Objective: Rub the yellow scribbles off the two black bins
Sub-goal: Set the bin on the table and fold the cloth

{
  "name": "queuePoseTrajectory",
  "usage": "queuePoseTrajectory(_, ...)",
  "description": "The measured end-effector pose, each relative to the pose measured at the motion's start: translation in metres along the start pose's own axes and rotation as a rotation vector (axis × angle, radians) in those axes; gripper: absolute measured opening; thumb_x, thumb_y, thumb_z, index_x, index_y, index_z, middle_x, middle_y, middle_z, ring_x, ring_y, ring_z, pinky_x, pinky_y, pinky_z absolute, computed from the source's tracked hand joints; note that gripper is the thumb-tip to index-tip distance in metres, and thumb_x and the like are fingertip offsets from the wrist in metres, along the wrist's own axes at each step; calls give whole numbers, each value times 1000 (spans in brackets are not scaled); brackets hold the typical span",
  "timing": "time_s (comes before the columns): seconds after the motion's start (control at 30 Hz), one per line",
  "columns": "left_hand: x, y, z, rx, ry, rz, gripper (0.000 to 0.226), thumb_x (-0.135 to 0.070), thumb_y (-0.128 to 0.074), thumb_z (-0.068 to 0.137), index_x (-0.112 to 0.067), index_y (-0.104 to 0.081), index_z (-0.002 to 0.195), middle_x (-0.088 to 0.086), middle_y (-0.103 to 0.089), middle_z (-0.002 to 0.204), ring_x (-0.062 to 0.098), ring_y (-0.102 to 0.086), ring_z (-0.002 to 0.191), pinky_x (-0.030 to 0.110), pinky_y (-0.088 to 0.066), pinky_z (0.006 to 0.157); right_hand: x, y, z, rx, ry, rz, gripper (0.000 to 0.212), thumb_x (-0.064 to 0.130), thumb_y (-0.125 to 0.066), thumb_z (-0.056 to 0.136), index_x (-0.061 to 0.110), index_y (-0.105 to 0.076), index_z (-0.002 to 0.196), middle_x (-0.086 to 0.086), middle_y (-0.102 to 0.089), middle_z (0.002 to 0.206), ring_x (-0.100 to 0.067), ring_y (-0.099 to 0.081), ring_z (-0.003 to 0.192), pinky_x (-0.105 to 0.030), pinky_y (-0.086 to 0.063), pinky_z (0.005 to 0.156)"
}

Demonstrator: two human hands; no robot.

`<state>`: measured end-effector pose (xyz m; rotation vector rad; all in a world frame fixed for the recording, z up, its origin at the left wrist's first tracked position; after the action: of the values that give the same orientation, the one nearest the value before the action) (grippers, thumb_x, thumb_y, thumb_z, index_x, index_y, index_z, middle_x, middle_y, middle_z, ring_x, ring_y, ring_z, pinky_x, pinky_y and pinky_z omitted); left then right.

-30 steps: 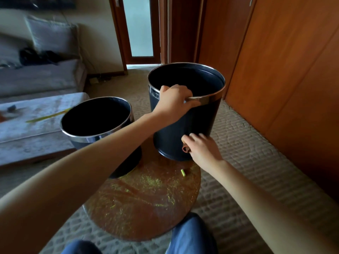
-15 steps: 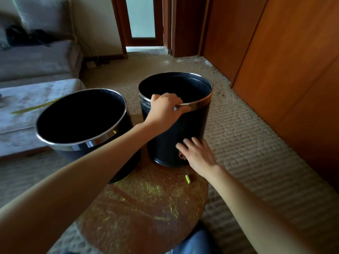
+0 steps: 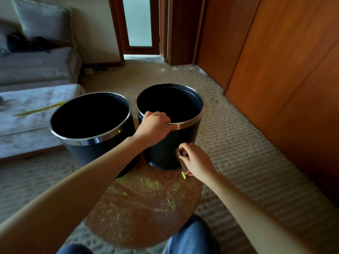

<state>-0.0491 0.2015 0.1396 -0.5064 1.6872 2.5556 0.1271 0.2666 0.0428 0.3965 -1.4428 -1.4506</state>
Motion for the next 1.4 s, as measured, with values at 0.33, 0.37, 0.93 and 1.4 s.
queuePoseTrajectory(0.33, -13, 27, -83, -180, 67, -157, 33, -40, -50, 93, -17, -68, 109, 0, -67, 111, 25, -62, 106, 47, -49, 92, 22, 37, -35, -331, -487, 687, 26, 24, -74, 87, 16, -54, 101, 11, -60, 89, 1, -58, 81, -10, -42, 63)
queuePoseTrajectory(0.37, -19, 22, -100, -141, 59, -210, 33, -39, -50, 93, -16, -69, 106, -1, -67, 108, 23, -63, 101, 46, -52, 87, 26, 37, -38, -364, -519, 692, 29, 24, -75, 86, 13, -52, 99, 8, -59, 86, -5, -58, 78, -11, -41, 61)
queuePoseTrajectory(0.93, -58, 54, -214, -184, 290, -581, 15, -14, -55, 100, -6, -64, 92, 3, -63, 77, 11, -55, 67, 28, -44, 63, 132, 33, -117, -305, -349, 932, 12, 25, -67, 93, 23, -59, 102, 0, -65, 95, -3, -62, 85, -16, -48, 73)
queuePoseTrajectory(1.4, -71, 116, -198, -76, 38, -424, 30, -29, -57, 99, -5, -66, 83, 5, -63, 74, 12, -57, 75, 18, -42, 63, 148, 46, -134, -27, -148, 732, 19, 16, -67, 93, 11, -61, 75, 5, -63, 65, -9, -61, 65, -26, -46, 65)
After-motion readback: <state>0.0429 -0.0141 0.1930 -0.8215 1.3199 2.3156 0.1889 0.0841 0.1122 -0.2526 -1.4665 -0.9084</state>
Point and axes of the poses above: each hand's wrist, its own z-axis towards the middle knuckle, its own y-axis out of the back of the hand, x = y × z, the point moved 2 cm from there along z, towards the middle knuckle
